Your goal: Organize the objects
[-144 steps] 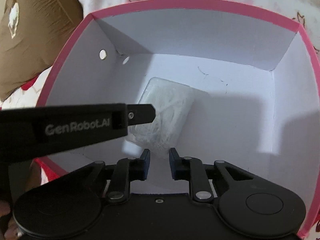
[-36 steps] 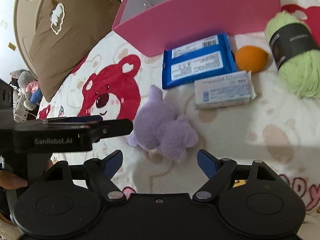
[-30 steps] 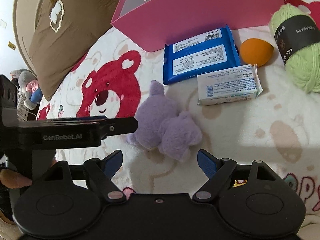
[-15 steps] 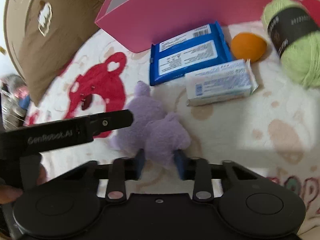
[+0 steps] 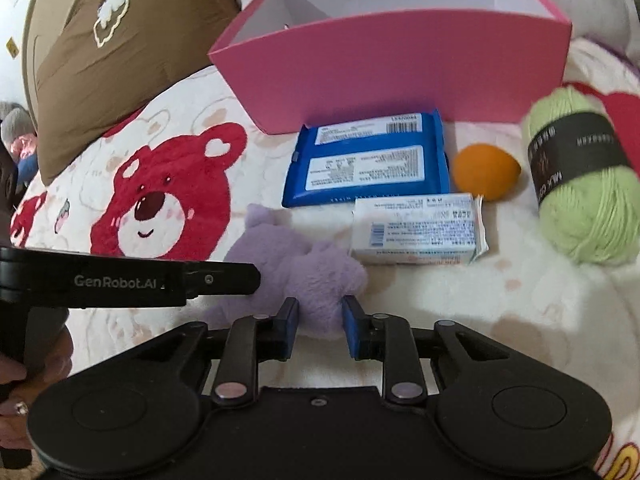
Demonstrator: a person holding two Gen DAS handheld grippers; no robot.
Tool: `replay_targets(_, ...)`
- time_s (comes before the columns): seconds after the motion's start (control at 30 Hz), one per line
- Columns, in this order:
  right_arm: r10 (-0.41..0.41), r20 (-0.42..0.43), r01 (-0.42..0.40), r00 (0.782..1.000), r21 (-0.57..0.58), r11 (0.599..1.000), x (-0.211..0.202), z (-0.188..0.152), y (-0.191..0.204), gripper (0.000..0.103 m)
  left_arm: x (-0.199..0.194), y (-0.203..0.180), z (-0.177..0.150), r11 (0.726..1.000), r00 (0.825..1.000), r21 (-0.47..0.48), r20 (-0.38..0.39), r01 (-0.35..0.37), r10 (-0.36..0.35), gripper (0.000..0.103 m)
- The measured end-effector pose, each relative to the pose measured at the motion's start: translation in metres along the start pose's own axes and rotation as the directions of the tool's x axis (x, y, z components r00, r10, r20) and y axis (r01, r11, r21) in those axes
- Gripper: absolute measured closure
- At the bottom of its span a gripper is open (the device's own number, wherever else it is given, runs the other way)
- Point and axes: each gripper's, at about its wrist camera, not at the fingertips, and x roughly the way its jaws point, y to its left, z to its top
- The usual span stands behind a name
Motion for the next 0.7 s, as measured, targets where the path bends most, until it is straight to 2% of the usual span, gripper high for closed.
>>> replay_targets(0.1, -0.003, -0.003, 0.003, 1.000, -0.026, 1.000, 0.007, -0.001, 0.000, 0.070, 0.003, 0.004, -0.001, 0.999, 0.999, -0.015, 0.019, 0.036, -0.035, 0.057)
replay_targets(0.13, 0.004, -0.004, -0.004, 1.000, -0.013, 1.000, 0.009, -0.001, -0.002, 0.070, 0.004, 0.004, -0.002, 0.998, 0.998, -0.016, 0.024, 0.057, -0.057, 0.065)
replay_targets(0.17, 0.014, -0.013, -0.014, 1.000, -0.002, 1.000, 0.011, 0.000, -0.004, 0.070, 0.003, 0.003, -0.002, 0.998, 0.998, -0.011, 0.028, 0.064, -0.064, 0.067)
replay_targets(0.23, 0.033, -0.008, -0.033, 0.999, 0.018, 0.999, 0.012, 0.001, -0.008, 0.070, 0.002, -0.003, -0.003, 1.000, 0.999, 0.001, 0.041, 0.031, -0.031, 0.067)
replay_targets(0.37, 0.066, 0.000, -0.066, 0.998, 0.080, 0.995, 0.018, -0.002, -0.015, 0.067, 0.000, -0.007, -0.001, 0.998, 0.999, -0.059, 0.049, 0.008, -0.005, 0.072)
replay_targets(0.53, 0.077, 0.011, -0.077, 0.997, 0.056, 0.995, 0.012, -0.002, -0.013, 0.066, -0.014, -0.006, -0.001, 0.996, 0.997, -0.075, 0.070, 0.050, -0.044, 0.075)
replay_targets(0.7, 0.077, 0.053, -0.075, 0.996, -0.038, 0.996, -0.009, -0.006, 0.002, 0.066, -0.039, -0.010, -0.003, 0.989, 0.988, -0.115, 0.132, 0.090, -0.074, 0.075)
